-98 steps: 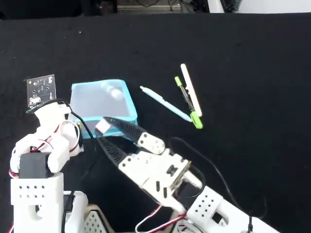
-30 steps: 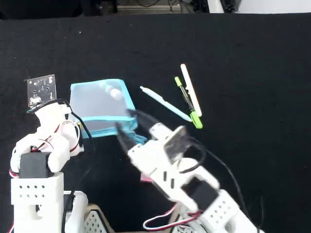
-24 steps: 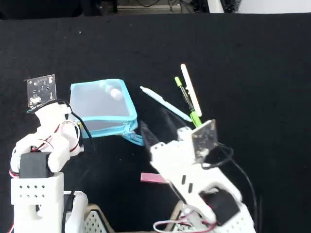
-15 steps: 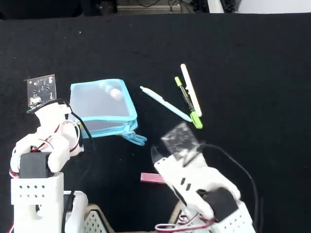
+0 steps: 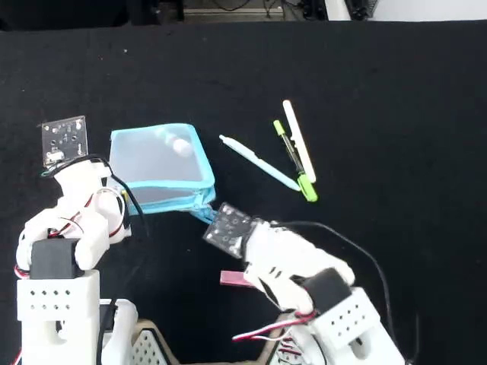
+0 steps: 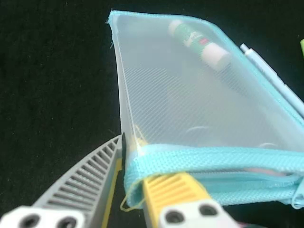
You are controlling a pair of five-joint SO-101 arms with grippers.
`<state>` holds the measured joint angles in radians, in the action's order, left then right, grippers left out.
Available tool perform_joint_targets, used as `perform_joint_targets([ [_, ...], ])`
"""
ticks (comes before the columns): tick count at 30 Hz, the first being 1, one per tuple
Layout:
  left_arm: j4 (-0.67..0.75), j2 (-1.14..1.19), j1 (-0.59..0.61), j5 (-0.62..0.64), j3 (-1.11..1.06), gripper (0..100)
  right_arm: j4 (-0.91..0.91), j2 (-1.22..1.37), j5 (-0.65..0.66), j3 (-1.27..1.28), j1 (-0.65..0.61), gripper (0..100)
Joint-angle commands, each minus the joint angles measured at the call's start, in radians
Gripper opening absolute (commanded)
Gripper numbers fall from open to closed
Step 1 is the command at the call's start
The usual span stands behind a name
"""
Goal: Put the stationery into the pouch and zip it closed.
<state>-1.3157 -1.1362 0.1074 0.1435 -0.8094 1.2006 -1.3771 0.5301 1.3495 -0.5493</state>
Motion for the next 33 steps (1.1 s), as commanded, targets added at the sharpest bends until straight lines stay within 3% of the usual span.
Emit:
perform_joint_targets([
  [1,0.057,-0.009,-0.007,-0.003,0.087,3,0.005,0.254,0.094,-0.122,0.011,18.1],
  [5,0.052,-0.023,-0.007,0.006,0.11,3,-0.028,0.395,0.097,-0.15,0.006,18.7],
  [14,-0.002,-0.212,0.001,0.006,0.108,3,-0.127,0.41,0.1,-0.067,0.009,18.7],
  [22,0.008,-0.224,0.124,0.051,0.11,3,-0.123,0.41,0.101,-0.051,0.006,18.7],
  [33,0.029,0.143,0.13,-0.002,0.194,3,-0.048,0.412,0.101,-0.081,-0.023,18.8],
])
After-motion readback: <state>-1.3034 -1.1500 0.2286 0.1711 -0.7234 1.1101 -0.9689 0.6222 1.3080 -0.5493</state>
